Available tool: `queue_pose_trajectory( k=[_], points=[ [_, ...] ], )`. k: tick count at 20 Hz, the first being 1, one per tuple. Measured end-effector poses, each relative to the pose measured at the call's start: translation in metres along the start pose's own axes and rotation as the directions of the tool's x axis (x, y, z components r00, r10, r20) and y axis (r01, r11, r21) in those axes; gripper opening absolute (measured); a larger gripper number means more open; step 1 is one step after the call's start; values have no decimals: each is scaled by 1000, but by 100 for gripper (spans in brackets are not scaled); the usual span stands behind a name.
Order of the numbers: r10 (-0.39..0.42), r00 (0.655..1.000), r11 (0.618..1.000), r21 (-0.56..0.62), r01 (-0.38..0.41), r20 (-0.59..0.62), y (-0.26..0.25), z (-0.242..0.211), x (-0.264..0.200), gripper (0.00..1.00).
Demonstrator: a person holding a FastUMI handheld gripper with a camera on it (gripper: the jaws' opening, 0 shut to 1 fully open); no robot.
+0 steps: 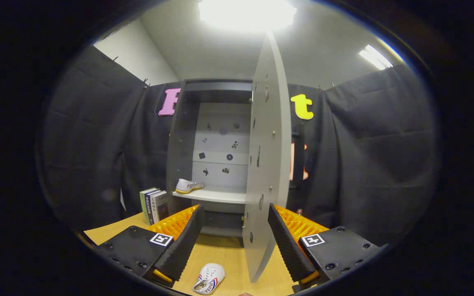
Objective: Open the shoe cabinet door, grab the shoes and put them into the shoe cabinet, then close the shoe cabinet door.
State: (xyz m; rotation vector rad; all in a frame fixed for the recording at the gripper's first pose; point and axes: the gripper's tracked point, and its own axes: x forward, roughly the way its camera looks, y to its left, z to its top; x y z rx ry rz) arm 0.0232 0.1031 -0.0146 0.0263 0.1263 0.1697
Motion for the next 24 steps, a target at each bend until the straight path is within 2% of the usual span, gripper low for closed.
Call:
queue_pose_trajectory(
  k=[5, 16, 24],
  points=[
    [23, 986, 999, 51, -15, -164, 29, -72, 14, 98],
    [68, 906, 996, 83, -37, -418, 69, -201, 39, 98],
    [134, 765, 989, 135, -61, -631, 98, -299, 32, 98]
  ],
)
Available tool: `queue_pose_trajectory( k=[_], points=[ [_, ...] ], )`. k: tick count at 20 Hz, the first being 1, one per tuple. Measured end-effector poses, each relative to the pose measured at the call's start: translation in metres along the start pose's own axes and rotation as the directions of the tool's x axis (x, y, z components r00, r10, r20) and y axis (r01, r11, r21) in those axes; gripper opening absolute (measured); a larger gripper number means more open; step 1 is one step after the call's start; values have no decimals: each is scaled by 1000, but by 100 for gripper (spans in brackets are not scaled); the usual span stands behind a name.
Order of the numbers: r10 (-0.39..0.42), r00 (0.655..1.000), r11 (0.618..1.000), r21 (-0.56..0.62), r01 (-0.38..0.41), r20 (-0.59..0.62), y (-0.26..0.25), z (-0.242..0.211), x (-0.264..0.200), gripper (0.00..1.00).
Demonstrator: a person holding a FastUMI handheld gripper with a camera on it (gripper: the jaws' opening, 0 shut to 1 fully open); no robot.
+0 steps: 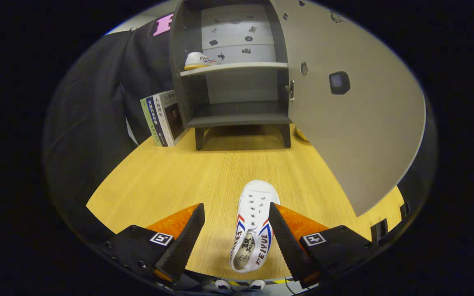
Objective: Open the shoe cabinet door, grab the shoes and put them into the shoe cabinet, then close the shoe cabinet door.
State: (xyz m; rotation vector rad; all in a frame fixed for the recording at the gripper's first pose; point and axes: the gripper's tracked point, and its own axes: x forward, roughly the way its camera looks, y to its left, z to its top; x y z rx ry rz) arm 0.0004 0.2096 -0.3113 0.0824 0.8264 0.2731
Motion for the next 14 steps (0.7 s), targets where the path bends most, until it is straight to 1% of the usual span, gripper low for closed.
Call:
queue_pose_trajectory(
  k=[4, 9, 11, 13, 14],
  points=[
    [13, 996, 1000, -2, -13, -90, 7, -27, 18, 98],
    [11, 980, 1000, 23, -7, -200, 11, -54, 37, 92],
    [8, 969, 999, 45, 3, -249, 11, -67, 41, 83],
    [-5, 963, 998, 54, 20, -271, 9, -70, 46, 76],
    [-24, 960, 998, 51, 40, -279, 4, -72, 48, 72]
  ],
)
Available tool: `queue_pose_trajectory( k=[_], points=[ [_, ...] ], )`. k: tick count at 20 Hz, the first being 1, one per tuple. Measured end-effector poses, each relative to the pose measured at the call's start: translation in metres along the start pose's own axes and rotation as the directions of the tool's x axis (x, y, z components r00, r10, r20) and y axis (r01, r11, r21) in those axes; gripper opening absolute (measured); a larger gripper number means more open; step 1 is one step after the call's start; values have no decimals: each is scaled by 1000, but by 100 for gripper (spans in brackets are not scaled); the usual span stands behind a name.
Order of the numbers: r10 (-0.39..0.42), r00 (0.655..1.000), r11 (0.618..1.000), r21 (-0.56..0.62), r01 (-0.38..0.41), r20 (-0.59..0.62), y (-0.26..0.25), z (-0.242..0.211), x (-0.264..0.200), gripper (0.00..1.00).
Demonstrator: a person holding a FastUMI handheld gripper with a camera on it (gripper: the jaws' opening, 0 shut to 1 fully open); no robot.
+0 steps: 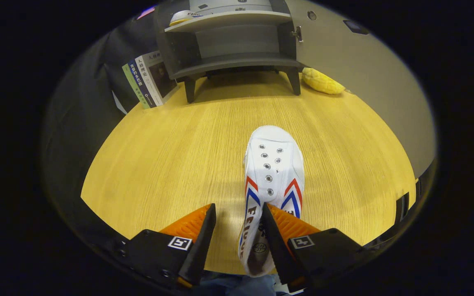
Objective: Open the shoe cabinet door, grab the shoes and put them into the shoe cabinet, then close the shoe cabinet door.
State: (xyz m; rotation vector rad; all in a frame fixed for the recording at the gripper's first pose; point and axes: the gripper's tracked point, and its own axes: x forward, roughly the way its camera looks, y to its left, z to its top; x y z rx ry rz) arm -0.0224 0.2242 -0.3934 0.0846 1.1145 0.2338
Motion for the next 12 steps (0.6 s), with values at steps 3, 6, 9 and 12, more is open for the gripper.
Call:
queue_pose_trajectory(
  k=[3, 6, 9, 12],
  points=[
    [-52, 999, 998, 45, 52, -3, -12, 4, 5, 41],
    [-11, 1000, 995, 98, 10, 8, -7, 4, 9, 15],
    [-13, 1000, 999, 41, 12, 17, -8, 4, 8, 2],
    [-37, 998, 999, -12, 37, 52, -8, 13, 0, 2]
  ],
)
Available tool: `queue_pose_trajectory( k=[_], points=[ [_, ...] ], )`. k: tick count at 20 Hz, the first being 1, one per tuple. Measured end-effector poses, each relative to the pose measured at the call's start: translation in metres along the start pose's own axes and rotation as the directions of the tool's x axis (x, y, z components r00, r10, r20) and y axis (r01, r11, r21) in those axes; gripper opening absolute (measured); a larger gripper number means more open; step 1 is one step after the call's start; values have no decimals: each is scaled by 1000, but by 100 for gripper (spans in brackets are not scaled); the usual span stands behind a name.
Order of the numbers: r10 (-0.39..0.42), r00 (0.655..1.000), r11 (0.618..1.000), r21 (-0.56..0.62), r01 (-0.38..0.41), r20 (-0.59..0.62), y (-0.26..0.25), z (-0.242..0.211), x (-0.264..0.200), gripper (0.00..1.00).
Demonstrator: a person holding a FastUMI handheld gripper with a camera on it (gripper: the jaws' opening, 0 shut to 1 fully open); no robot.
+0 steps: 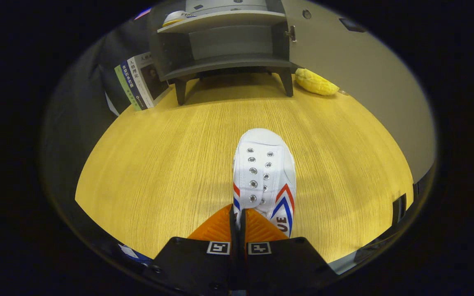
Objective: Open the shoe cabinet door, grab the shoes and put them into the shoe cabinet, then close the shoe cabinet door.
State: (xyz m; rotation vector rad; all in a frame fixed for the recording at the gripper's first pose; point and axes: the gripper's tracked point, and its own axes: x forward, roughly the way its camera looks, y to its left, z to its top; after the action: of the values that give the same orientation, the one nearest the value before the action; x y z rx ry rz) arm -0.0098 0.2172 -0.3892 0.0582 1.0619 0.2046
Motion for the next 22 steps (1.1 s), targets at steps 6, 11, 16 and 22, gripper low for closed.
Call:
queue_pose_trajectory(
  k=[6, 11, 16, 22],
  points=[
    [-6, 999, 999, 46, 4, 44, 3, 22, -16, 2],
    [10, 995, 999, 52, -15, 103, 6, 48, -37, 2],
    [23, 976, 999, 36, -31, 214, 20, 91, -61, 1],
    [59, 935, 998, 6, -65, 350, 36, 165, -98, 1]
  ],
)
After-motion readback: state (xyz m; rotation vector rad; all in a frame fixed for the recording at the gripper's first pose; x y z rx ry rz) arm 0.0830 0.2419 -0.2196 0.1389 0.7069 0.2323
